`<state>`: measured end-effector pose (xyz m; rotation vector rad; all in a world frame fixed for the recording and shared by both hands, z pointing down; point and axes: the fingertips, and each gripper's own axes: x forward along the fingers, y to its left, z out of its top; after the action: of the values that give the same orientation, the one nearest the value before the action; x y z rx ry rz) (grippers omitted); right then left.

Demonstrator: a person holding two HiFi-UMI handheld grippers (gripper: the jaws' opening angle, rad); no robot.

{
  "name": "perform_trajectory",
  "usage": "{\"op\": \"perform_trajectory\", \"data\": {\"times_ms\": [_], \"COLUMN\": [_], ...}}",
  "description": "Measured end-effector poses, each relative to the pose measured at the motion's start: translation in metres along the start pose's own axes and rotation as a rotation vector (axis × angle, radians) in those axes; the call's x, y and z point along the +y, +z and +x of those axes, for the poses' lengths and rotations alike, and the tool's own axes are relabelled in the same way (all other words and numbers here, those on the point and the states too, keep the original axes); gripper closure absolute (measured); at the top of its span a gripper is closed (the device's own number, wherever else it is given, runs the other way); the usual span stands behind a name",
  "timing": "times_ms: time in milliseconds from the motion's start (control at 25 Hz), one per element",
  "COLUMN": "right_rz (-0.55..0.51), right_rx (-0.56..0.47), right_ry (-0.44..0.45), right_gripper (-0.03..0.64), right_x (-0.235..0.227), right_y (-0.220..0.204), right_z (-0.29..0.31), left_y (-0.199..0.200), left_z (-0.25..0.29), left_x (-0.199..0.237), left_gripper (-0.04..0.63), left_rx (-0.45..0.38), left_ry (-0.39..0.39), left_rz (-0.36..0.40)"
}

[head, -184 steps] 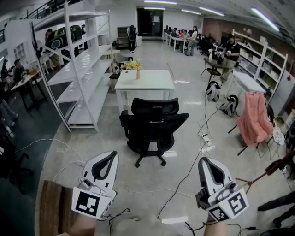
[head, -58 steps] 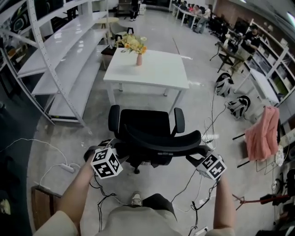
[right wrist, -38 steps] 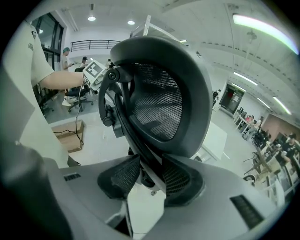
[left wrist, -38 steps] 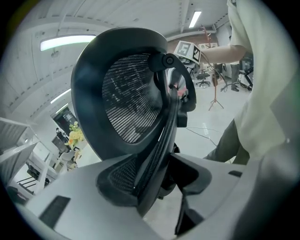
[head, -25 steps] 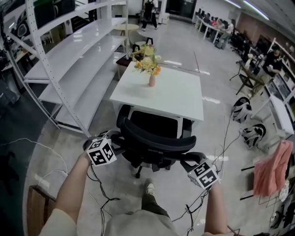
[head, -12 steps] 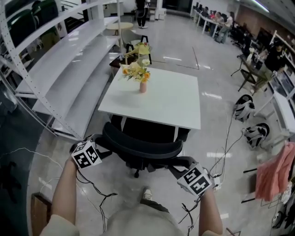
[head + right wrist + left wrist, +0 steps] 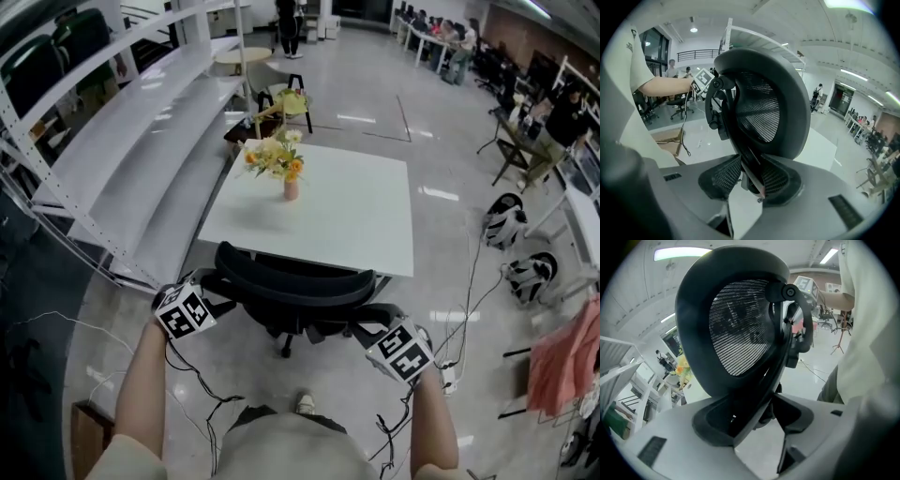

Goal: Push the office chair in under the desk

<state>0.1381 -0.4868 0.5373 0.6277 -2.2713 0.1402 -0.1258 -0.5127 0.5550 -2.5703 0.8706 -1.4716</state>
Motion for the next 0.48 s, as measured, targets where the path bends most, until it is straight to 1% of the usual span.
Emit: {"op": "perform_trajectory", "data": {"times_ms": [120, 240, 480], "right_rz": [-0.001, 0.013, 0.042], "right_rx": [-0.001, 0.017, 0.043], "right_ry": [-0.025, -0.04, -0.051], "right_gripper": [0.479, 0.471, 0.465], "right_x": [-0.02, -0.036, -0.053], "right_y": [0.007, 0.011, 0.021], "right_z": [0.01, 0.017, 0.028], "left_y": [0.005, 0.011, 0.013], "left_z": [0.01, 0.016, 0.024], "left_x": [0.018, 0.029, 0.048], "left_gripper": [0.33, 0.333, 0.336], "left_rx": [-0.007, -0.016, -0.026], "left_ry": [0.0, -0.013, -0.001], "left_rz": [-0.005, 0.007, 0.014]}}
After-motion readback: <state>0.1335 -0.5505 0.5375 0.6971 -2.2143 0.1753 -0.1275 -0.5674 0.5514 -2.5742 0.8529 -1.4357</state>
